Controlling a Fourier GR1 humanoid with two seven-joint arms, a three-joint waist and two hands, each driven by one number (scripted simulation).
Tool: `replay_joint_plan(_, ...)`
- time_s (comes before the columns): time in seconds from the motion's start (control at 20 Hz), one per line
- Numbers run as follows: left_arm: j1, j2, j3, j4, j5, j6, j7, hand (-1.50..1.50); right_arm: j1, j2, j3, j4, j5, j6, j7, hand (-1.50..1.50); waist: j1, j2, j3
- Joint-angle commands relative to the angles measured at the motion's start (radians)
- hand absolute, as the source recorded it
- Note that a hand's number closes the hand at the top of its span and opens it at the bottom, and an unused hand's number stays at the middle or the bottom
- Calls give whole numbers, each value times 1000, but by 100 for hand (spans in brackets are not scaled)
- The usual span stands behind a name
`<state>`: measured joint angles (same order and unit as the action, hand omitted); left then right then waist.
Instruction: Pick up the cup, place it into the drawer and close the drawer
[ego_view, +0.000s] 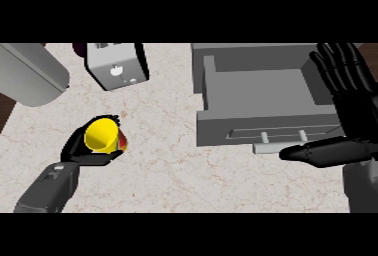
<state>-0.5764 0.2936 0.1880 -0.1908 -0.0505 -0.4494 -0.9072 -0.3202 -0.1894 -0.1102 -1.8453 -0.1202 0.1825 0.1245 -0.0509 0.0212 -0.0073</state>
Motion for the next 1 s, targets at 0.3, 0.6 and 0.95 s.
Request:
replay_joint_plan(0.3,29,-22,34,-79,2,154,-296,150,55,-10,-5,-17,-5,23,-17,-150,3,-4,2)
replay_joint_plan(0.6,87,-128,198,-84,140,411,-318,150,-14,-28,-44,39,-9,-2,16,-150,36,-7,2)
replay_joint_plan(0.95,0,-154,126,-199,121,220,-248,150,93,-23,-27,-38,-10,31,-18,-150,40,-22,7)
